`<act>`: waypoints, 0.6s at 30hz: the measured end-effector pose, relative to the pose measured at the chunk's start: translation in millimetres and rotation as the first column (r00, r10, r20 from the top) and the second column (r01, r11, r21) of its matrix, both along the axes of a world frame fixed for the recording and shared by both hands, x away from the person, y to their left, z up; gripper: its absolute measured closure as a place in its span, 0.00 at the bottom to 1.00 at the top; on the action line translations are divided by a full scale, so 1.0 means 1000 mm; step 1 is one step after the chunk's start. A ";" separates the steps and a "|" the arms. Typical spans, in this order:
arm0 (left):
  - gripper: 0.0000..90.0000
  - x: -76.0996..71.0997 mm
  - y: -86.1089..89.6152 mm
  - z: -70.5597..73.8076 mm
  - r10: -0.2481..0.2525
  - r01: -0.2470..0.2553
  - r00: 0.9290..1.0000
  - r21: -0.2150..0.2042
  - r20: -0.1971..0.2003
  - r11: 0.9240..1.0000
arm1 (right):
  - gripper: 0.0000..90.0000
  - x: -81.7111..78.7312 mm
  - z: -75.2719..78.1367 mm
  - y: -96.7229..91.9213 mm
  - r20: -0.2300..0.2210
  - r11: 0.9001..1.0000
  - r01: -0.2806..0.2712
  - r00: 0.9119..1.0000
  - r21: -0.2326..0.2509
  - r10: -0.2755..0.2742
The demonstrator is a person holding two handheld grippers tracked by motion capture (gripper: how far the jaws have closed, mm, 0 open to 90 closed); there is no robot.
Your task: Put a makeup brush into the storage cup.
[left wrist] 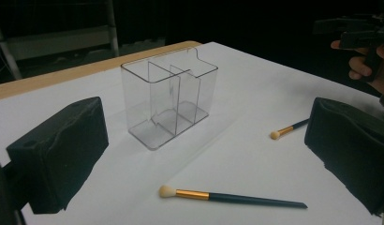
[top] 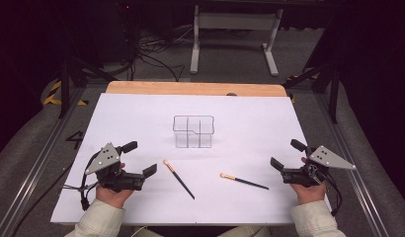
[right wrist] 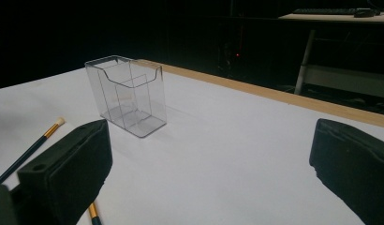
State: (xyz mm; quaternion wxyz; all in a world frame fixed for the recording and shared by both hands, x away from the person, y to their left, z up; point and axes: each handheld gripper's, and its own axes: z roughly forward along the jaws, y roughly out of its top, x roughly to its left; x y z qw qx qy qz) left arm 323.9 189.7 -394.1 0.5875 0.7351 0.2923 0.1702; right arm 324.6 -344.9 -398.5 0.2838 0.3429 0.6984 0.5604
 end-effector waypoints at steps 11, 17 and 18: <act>0.00 0.005 -0.017 0.004 -0.026 0.026 0.999 0.023 -0.026 0.999 | 0.00 0.000 -0.001 0.000 -0.008 1.000 0.002 1.000 -0.010 -0.002; 0.00 0.010 -0.025 0.010 -0.002 0.008 0.997 0.073 -0.081 0.997 | 0.00 0.000 -0.002 0.001 -0.009 1.000 0.001 1.000 -0.012 -0.001; 0.00 0.012 -0.027 0.012 0.008 0.001 0.995 0.090 -0.102 0.996 | 0.00 0.001 -0.002 0.001 -0.009 1.000 -0.001 1.000 -0.012 0.001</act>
